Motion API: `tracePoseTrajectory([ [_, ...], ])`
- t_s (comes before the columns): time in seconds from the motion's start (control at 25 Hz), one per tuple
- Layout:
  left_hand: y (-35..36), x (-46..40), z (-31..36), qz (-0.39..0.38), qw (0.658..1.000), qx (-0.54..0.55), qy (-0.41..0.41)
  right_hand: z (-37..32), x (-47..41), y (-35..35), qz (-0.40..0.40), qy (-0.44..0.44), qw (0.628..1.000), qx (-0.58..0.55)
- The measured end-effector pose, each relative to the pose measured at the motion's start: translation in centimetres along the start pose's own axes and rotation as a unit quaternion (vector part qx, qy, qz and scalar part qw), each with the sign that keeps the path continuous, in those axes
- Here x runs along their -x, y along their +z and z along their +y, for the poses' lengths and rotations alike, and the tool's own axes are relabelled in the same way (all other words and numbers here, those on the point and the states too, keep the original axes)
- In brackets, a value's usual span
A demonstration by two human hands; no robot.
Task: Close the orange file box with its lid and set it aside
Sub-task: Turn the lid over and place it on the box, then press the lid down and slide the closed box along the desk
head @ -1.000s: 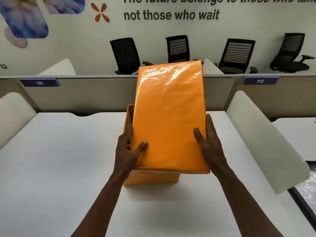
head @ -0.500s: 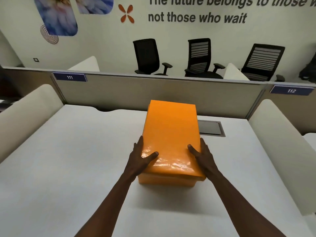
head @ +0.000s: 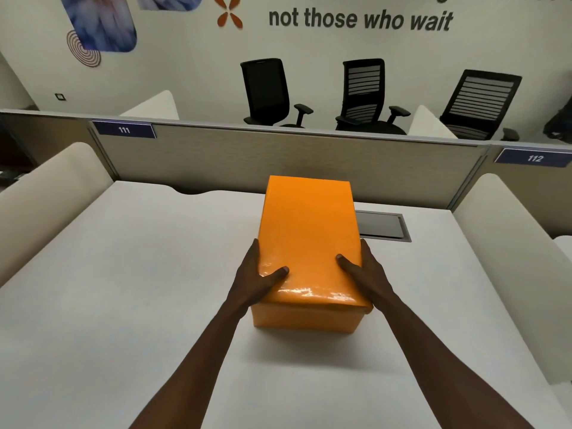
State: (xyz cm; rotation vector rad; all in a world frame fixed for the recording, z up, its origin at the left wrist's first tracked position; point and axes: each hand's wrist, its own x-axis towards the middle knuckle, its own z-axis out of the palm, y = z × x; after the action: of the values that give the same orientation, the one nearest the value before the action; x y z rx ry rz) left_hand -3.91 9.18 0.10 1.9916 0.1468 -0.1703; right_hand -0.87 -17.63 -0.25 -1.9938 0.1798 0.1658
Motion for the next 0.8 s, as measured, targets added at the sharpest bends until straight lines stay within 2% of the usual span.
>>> tracePoseTrajectory([
  [0.24,0.3,-0.6,-1.3,0.002,1.000,-0.023,-0.006,0.6,-1.0,0.1,-0.006,-0.011,0.998,0.054],
  [0.4,0.4,-1.2,-1.3,0.016,0.999,-0.033,-0.004,0.5,-2.0,-0.2,-0.013,-0.020,0.987,0.156],
  [0.6,0.1,-3.2,0.1,0.080,0.992,-0.090,0.024,-0.1,-2.7,1.1,0.048,-0.045,0.963,0.262],
  [0.8,0.2,-6.9,1.7,0.021,0.985,-0.164,0.051,-1.5,-5.3,1.5,0.028,-0.048,0.949,0.309],
])
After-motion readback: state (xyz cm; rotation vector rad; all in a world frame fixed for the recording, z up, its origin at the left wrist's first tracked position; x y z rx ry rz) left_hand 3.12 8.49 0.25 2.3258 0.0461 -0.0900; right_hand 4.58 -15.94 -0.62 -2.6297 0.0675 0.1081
